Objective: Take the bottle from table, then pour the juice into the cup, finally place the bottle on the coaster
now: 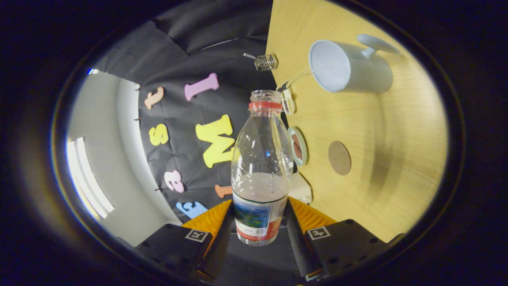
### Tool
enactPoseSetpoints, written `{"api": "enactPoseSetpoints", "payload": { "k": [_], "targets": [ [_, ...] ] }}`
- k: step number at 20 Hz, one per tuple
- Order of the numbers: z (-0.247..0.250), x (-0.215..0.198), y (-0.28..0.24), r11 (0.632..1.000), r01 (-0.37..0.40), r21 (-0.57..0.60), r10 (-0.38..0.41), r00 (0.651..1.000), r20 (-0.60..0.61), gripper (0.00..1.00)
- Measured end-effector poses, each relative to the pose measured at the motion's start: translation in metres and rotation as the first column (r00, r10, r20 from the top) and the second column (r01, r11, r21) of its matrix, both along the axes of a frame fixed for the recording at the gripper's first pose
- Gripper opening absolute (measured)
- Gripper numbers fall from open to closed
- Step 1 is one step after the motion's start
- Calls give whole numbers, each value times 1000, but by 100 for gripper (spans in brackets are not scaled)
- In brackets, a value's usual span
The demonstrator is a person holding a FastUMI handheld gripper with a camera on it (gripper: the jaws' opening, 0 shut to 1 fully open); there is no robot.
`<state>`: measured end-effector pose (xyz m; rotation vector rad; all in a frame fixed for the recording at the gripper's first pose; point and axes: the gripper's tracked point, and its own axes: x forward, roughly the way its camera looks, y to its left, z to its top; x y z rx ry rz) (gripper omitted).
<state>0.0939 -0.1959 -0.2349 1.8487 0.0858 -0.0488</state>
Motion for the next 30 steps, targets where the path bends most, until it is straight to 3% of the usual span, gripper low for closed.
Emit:
{"api": "enactPoseSetpoints", "payload": {
  "k": [15,30],
  "targets": [
    [25,5,4,995,-14,95,13,1000,13,75],
    [50,10,-20,976,39,212,-45,999,23,75]
  ]
}}
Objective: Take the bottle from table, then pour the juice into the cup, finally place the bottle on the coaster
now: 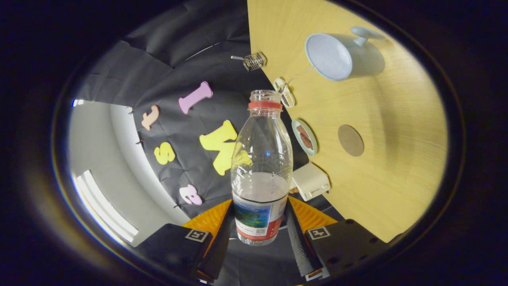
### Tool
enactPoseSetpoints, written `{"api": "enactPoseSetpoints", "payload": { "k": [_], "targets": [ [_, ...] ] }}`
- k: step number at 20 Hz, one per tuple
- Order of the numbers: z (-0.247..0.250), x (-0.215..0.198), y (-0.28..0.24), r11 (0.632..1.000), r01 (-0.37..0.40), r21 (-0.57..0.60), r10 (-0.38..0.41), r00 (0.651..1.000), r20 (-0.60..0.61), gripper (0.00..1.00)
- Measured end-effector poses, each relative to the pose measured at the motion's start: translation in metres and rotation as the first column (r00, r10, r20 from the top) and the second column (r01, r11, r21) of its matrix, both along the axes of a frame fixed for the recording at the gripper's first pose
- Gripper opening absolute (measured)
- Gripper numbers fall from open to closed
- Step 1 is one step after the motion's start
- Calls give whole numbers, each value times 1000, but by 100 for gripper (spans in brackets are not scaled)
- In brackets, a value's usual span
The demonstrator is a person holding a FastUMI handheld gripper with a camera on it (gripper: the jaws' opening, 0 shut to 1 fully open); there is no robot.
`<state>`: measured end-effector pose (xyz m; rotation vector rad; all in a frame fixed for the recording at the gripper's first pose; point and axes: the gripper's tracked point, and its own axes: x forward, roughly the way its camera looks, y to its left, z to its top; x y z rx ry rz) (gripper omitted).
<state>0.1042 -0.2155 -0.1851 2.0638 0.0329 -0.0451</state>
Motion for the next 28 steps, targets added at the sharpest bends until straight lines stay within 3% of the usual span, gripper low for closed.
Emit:
{"api": "enactPoseSetpoints", "payload": {
  "k": [9,19,21,24,28],
  "targets": [
    [15,7,-13,994,32,105,-34,999,10,75],
    [20,5,-20,995,34,92,-36,999,17,75],
    [12,5,-18,999,27,44,-27,1000,6,75],
    [-8,2,-1,994,-53,-96,49,998,-49,75],
    [-19,-1,8,950,-122,-286,93,989,-113,75]
  ]
}}
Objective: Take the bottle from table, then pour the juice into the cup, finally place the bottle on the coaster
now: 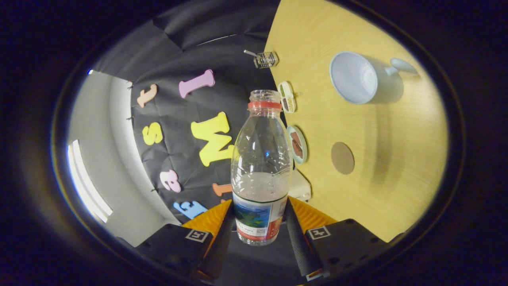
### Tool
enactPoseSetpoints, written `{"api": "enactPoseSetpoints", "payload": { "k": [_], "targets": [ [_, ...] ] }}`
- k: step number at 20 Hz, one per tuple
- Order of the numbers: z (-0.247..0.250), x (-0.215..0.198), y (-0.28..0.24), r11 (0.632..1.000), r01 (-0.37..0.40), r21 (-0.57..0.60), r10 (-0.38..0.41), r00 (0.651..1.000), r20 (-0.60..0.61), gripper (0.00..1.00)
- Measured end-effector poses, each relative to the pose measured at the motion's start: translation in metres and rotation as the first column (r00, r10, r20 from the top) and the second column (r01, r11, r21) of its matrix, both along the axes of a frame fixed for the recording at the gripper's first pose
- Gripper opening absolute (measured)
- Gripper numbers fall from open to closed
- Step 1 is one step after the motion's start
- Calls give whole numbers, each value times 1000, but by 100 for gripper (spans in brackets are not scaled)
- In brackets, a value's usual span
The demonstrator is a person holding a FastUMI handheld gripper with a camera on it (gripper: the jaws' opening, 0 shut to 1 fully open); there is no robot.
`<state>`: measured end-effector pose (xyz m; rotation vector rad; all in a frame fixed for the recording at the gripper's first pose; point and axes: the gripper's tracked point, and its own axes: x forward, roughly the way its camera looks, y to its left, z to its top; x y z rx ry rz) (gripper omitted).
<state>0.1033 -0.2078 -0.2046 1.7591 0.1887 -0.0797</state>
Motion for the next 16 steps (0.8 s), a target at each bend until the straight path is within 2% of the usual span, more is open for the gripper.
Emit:
{"api": "enactPoseSetpoints", "payload": {
  "k": [2,5,7,8,10,13,15,16],
  "targets": [
    [-1,-5,4,992,-20,-125,18,1000,-15,75],
    [11,-4,10,957,-48,-285,46,999,-12,75],
    [20,-4,17,905,-72,-419,75,997,-10,75],
    [24,-4,21,865,-88,-493,93,996,-15,75],
    [34,-7,27,745,-122,-656,132,991,-33,75],
    [25,-18,29,498,-186,-847,122,982,-144,76],
    [29,-34,33,373,-202,-905,110,979,-173,76],
    [36,-42,36,324,-194,-926,108,980,-168,76]
  ]
}}
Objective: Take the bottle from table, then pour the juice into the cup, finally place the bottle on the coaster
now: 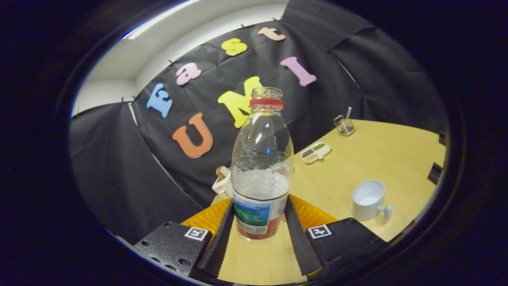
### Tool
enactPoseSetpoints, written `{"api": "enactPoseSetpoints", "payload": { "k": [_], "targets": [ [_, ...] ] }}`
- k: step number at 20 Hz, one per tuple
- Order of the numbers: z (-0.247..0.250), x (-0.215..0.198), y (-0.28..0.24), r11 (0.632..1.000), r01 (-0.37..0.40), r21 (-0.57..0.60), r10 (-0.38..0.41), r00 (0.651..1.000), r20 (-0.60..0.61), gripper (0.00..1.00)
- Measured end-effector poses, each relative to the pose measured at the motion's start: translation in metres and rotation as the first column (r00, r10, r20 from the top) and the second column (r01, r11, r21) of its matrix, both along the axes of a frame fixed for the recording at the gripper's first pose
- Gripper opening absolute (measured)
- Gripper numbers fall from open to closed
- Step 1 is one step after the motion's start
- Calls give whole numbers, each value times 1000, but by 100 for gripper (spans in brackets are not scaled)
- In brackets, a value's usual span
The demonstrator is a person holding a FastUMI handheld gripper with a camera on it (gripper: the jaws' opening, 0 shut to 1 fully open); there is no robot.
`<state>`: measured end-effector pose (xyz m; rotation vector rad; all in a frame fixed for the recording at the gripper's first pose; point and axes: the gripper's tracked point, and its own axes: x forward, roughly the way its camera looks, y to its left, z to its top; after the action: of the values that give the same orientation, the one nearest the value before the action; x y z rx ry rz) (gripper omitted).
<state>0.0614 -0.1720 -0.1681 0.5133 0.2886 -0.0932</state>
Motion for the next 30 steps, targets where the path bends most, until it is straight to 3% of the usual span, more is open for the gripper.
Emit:
{"api": "enactPoseSetpoints", "payload": {
  "k": [5,11,20,23,30],
  "targets": [
    [35,-24,5,983,-3,-181,17,997,75,76],
    [54,-5,-6,938,6,-347,32,994,104,77],
    [31,59,-14,918,38,-396,-3,996,90,77],
    [8,82,-18,890,36,-454,-12,998,56,77],
    [-61,131,-20,863,6,-505,-15,1000,-14,77]
  ]
}}
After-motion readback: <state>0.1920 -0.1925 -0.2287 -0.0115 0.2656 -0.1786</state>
